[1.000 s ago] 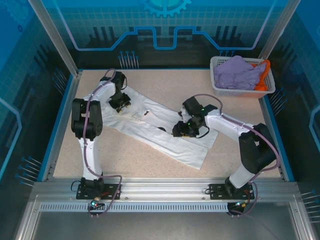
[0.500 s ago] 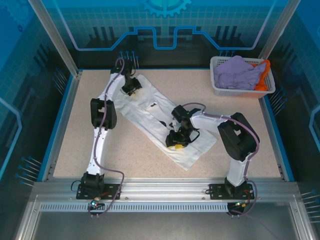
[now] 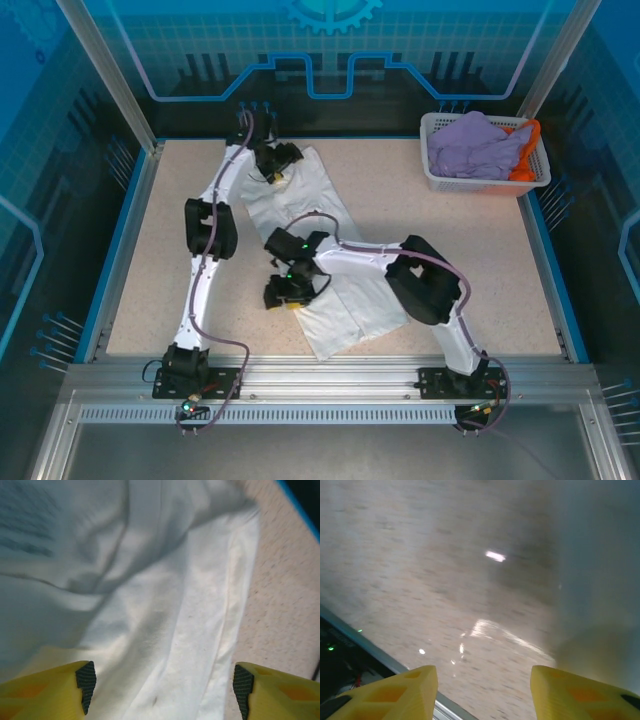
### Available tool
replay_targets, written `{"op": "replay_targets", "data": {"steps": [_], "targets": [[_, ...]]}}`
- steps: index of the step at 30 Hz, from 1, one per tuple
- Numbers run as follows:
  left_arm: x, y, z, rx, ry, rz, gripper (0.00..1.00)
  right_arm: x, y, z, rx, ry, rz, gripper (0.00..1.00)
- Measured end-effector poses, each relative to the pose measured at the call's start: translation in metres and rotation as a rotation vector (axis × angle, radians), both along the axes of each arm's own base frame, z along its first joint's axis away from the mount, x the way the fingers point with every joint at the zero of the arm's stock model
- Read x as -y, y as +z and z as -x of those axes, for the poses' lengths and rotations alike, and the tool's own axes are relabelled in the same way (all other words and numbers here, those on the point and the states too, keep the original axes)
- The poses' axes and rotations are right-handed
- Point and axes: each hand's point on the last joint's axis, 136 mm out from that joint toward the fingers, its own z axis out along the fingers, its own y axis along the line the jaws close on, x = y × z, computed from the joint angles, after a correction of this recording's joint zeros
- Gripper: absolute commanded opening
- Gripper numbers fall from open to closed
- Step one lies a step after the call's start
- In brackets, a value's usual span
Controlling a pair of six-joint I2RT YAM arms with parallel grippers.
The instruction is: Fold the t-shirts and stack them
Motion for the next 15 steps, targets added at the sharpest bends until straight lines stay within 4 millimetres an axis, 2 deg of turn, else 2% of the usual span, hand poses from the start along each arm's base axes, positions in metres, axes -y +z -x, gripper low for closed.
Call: {"op": "replay_targets", "data": {"steps": [2,4,6,8,10,11,13,15], "targets": [[-0.022,0.037,0.001,0.045,0.04,-0.015,0.74,-0.014,0.018,-0.007,0.057,0.063,-0.04,0.55],[-0.045,0.08,0.012,0.091,0.087,-0.042,0.7,-0.017,0.038,-0.017,0.122,0.119,-0.074,0.55],[-0.066,0.12,0.032,0.129,0.134,-0.07,0.63,-0.005,0.055,-0.029,0.182,0.141,-0.092,0.54],[-0.075,0.144,0.057,0.14,0.161,-0.09,0.58,0.022,0.067,-0.043,0.214,0.116,-0.098,0.54],[-0.076,0.146,0.08,0.117,0.168,-0.108,0.55,0.064,0.077,-0.064,0.244,0.044,-0.085,0.54],[-0.076,0.137,0.091,0.086,0.169,-0.123,0.54,0.09,0.079,-0.077,0.257,-0.014,-0.069,0.54],[-0.076,0.105,0.106,0.006,0.168,-0.154,0.54,0.134,0.078,-0.097,0.267,-0.12,-0.036,0.54],[-0.078,0.057,0.124,-0.117,0.163,-0.188,0.53,0.172,0.067,-0.108,0.248,-0.207,0.007,0.54]]}}
